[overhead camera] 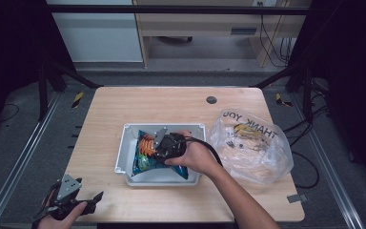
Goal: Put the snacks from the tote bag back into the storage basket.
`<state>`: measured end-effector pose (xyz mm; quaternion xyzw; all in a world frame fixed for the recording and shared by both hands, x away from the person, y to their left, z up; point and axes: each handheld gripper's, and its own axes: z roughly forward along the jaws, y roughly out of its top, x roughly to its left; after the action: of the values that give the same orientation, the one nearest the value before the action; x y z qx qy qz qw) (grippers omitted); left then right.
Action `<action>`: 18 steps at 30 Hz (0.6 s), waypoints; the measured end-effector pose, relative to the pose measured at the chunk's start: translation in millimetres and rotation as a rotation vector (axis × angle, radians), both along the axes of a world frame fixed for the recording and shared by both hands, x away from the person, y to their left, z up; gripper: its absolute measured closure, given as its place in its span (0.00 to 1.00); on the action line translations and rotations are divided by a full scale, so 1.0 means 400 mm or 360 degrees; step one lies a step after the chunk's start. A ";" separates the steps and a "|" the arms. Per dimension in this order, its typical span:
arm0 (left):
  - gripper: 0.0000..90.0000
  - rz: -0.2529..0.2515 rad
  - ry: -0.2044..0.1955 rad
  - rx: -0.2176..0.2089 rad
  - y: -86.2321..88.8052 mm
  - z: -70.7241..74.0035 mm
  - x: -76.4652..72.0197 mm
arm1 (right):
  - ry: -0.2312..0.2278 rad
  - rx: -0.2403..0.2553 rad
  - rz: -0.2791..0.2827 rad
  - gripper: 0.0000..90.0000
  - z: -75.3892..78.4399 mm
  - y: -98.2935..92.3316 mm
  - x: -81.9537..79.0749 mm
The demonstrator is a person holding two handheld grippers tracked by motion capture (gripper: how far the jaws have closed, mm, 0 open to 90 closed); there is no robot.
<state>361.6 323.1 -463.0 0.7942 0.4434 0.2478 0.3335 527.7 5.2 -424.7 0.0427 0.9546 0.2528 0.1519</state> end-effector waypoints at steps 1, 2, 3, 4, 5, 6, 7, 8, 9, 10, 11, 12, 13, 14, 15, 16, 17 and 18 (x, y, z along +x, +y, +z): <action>0.11 -0.0001 0.0000 0.0001 0.000 0.000 0.000 | 0.0004 -0.0003 0.0001 0.47 -0.002 0.000 0.001; 0.11 -0.0003 0.0001 0.0003 0.000 0.000 0.000 | 0.0004 -0.0003 0.0001 0.47 -0.002 0.000 0.001; 0.10 -0.0003 0.0001 0.0003 -0.001 0.000 0.001 | 0.0007 -0.0003 0.0004 0.47 -0.003 0.000 0.001; 0.11 -0.0004 0.0001 0.0004 -0.001 0.000 0.001 | 0.0007 -0.0003 -0.0001 0.46 -0.004 0.000 0.001; 0.11 -0.0004 0.0001 0.0002 -0.001 0.000 0.000 | 0.0010 0.0000 0.0004 0.46 -0.005 0.001 0.002; 0.11 -0.0003 0.0000 0.0002 -0.001 0.000 0.000 | 0.0008 0.0002 0.0003 0.46 -0.005 0.001 0.003; 0.10 -0.0002 -0.0001 0.0003 -0.001 0.000 0.000 | 0.0008 0.0003 0.0002 0.46 -0.005 0.001 0.005; 0.10 -0.0001 -0.0002 0.0001 -0.001 0.000 0.000 | 0.0008 0.0003 0.0002 0.46 -0.005 0.001 0.005; 0.10 0.0002 -0.0001 -0.0002 0.000 0.000 0.000 | 0.0006 0.0004 -0.0001 0.46 -0.006 0.000 0.006; 0.10 0.0002 -0.0001 -0.0002 0.000 0.000 0.000 | 0.0006 0.0004 -0.0001 0.46 -0.006 0.000 0.006; 0.10 0.0002 -0.0001 -0.0003 0.000 0.000 0.000 | 0.0012 0.0008 -0.0005 0.46 -0.006 0.000 0.006; 0.10 0.0003 -0.0001 -0.0003 0.000 0.000 0.000 | 0.0012 0.0006 -0.0010 0.46 -0.006 -0.001 0.006; 0.10 0.0004 -0.0002 -0.0004 0.000 0.000 0.000 | 0.0013 0.0004 -0.0011 0.46 -0.007 -0.001 0.006; 0.10 0.0004 -0.0002 -0.0004 0.000 0.000 0.000 | 0.0013 0.0001 -0.0010 0.46 -0.007 -0.002 0.006; 0.10 0.0004 -0.0002 -0.0002 0.000 0.000 0.000 | 0.0013 0.0001 -0.0010 0.46 -0.007 -0.002 0.006; 0.10 0.0005 0.0001 0.0000 0.000 0.000 0.000 | 0.0011 0.0002 -0.0012 0.46 -0.008 -0.002 0.006; 0.10 0.0008 0.0001 -0.0003 0.000 0.000 0.000 | 0.0008 -0.0003 -0.0011 0.45 -0.008 -0.001 0.005; 0.10 0.0008 0.0001 -0.0003 0.000 0.000 0.000 | 0.0008 -0.0003 -0.0011 0.45 -0.008 -0.001 0.005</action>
<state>361.7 323.0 -463.1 0.7929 0.4457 0.2480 0.3335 529.8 4.9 -428.1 0.0463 0.9550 0.2513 0.1504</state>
